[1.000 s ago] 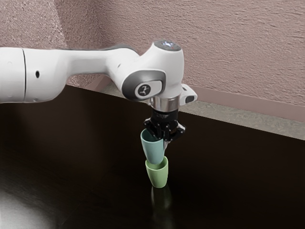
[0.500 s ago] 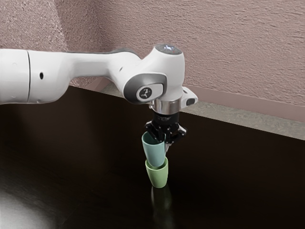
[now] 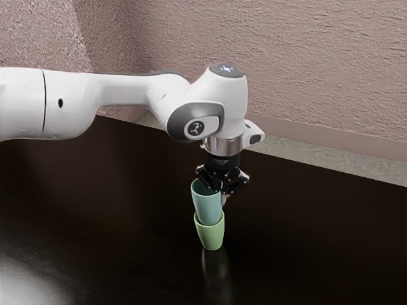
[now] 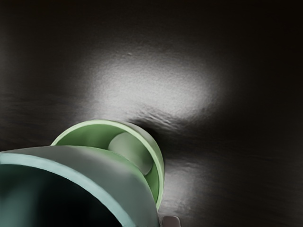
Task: Place the left cup onto the right cup
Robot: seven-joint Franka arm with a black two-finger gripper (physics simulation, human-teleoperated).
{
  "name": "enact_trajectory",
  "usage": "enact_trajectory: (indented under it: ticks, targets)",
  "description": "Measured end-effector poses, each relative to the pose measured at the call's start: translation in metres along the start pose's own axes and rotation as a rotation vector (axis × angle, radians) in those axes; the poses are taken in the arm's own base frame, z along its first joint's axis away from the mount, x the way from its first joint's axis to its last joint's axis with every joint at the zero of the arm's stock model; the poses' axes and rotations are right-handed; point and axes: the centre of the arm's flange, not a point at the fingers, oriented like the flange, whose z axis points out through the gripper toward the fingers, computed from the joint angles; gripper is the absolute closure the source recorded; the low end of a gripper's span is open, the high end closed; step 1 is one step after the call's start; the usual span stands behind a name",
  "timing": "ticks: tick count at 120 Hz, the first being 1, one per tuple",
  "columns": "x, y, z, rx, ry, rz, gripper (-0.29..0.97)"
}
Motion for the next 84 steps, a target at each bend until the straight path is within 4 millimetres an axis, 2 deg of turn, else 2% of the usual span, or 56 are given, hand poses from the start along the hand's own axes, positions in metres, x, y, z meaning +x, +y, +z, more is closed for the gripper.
enact_trajectory:
  ticks: [32,84]
  targets:
    - [0.001,-0.001,0.002,0.001,-0.002,-0.008,0.78]
    - [0.006,0.003,0.019,-0.013,-0.017,-0.012,0.78]
